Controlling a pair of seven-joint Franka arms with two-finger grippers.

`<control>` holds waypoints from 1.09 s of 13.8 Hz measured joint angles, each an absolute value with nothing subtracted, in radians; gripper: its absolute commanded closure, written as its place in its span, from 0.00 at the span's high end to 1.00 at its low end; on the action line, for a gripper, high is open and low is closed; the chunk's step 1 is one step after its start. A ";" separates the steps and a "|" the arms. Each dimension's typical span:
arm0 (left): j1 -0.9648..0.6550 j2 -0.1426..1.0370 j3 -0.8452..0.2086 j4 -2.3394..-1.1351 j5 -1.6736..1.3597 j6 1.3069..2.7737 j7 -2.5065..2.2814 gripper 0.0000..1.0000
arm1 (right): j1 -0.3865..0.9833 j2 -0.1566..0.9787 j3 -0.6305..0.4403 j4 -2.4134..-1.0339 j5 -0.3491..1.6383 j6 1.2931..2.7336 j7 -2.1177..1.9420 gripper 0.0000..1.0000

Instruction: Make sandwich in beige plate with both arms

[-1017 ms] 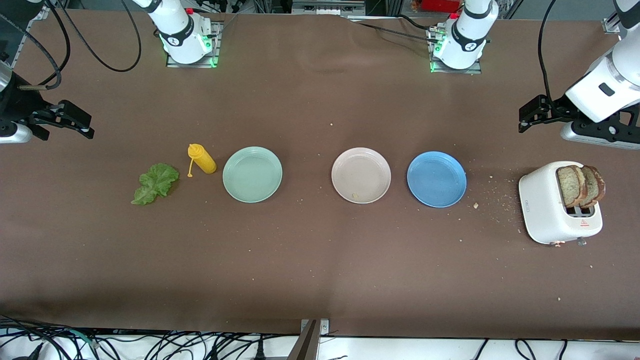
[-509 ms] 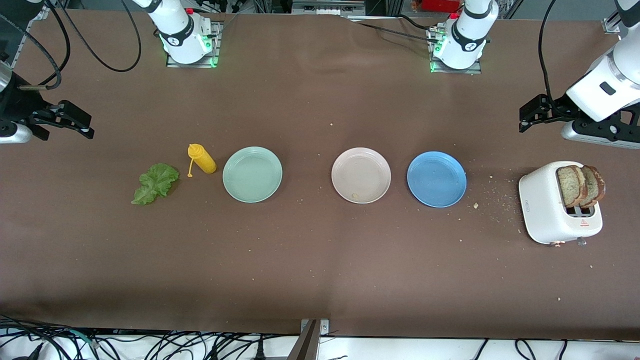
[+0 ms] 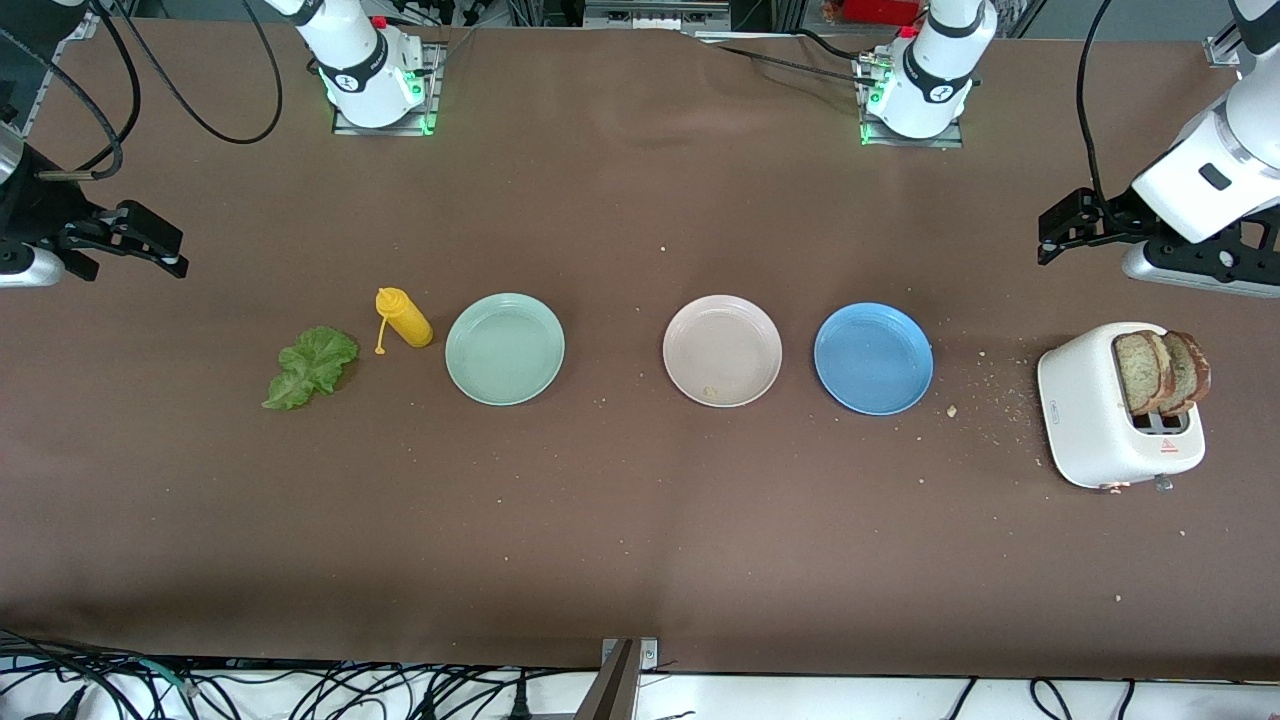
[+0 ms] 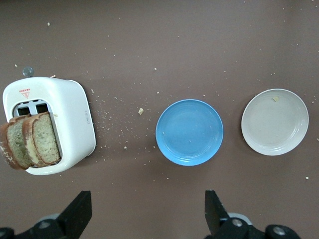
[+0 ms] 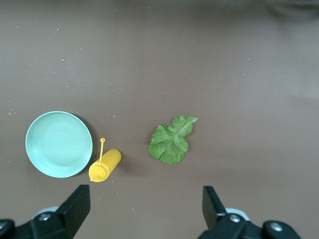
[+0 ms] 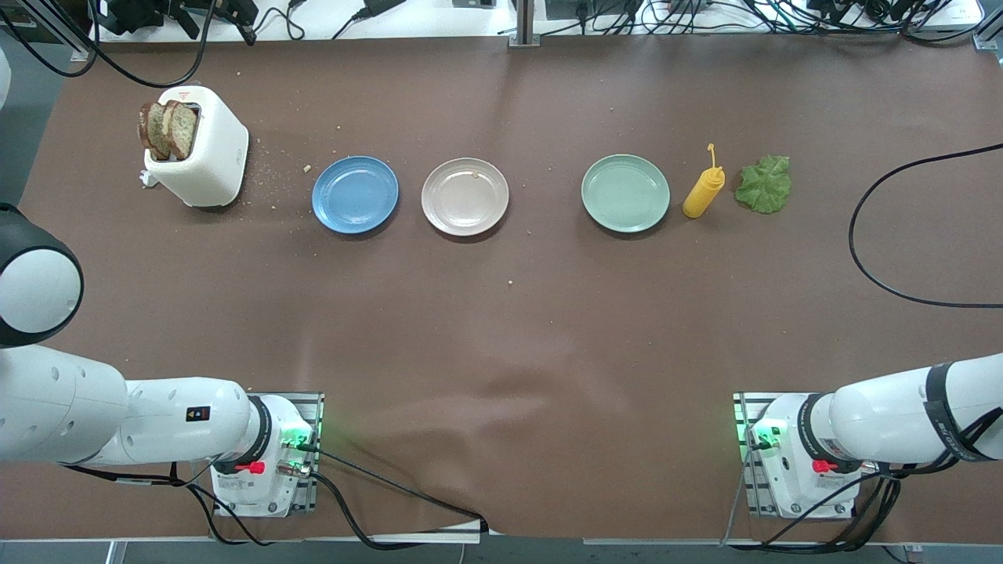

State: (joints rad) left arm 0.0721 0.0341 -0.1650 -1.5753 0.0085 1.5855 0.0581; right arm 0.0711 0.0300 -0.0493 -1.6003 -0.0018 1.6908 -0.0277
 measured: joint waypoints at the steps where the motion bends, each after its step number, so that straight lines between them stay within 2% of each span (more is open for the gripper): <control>1: 0.072 0.034 -0.165 -1.575 0.008 1.585 0.058 1.00 | 0.071 0.030 -0.049 -1.600 -0.002 1.691 -0.028 1.00; 15: 0.072 0.034 -0.166 -1.559 0.008 1.585 0.058 1.00 | 0.071 0.031 -0.049 -1.600 -0.002 1.691 -0.028 1.00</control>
State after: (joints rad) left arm 0.0720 0.0342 -0.1655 -1.5594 0.0085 1.5854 0.0581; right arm 0.0711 0.0309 -0.0493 -1.6003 -0.0018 1.6908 -0.0277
